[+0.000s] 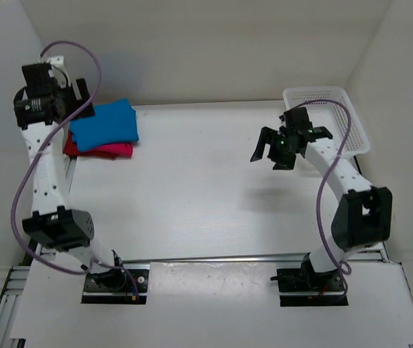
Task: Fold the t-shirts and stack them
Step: Put the neatly folded tshirt into the corner of the board with the left arm
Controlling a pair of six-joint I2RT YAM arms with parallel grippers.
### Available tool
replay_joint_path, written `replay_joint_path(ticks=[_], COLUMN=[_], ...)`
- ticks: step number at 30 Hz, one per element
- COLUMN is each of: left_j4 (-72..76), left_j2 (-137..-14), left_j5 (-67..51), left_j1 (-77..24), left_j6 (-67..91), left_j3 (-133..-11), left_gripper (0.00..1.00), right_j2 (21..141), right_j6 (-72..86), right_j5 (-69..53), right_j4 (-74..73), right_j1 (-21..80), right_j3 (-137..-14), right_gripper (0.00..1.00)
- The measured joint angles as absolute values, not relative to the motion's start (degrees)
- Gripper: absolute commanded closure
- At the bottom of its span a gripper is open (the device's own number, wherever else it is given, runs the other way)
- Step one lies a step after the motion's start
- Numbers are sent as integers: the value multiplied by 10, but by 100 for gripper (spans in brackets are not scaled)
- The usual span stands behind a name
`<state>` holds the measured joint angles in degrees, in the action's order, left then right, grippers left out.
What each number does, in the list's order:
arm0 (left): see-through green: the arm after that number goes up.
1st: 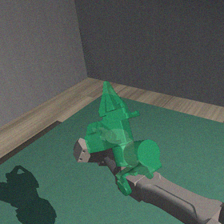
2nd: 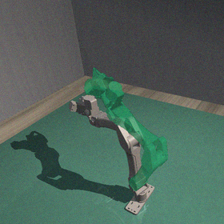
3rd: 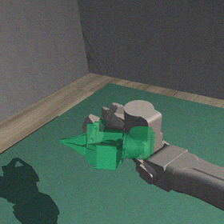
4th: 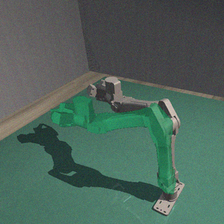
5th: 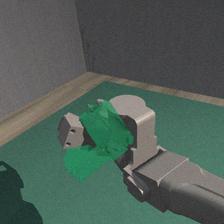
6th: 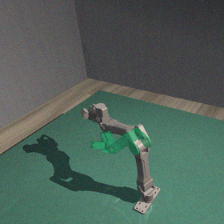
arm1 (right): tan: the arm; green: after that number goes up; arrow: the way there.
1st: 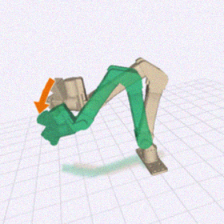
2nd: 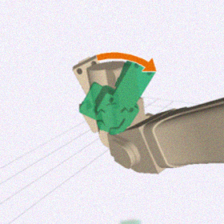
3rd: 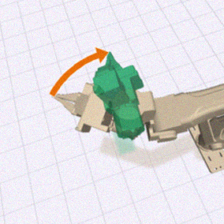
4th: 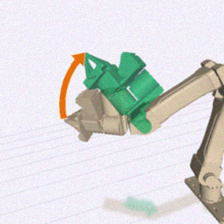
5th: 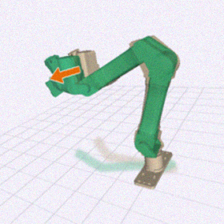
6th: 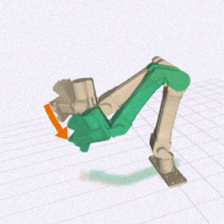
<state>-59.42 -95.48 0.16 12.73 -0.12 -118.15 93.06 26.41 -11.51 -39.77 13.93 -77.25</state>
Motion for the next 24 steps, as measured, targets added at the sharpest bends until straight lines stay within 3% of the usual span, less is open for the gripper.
replay_joint_path(ticks=[11,17,24], left_j4=[-676,-665,-659], left_j2=[-751,-652,-631], left_j5=[23,52,64], left_j1=[195,225,236], left_j6=[0,0,0], left_j3=[-771,-738,-731], left_gripper=[0,0,0], right_j2=[682,565,471], right_j6=[241,257,277], right_j5=[-109,-106,-105], right_j4=[-460,-481,-523], right_j1=[139,139,139], right_j3=[-613,-546,-495], right_gripper=[0,0,0])
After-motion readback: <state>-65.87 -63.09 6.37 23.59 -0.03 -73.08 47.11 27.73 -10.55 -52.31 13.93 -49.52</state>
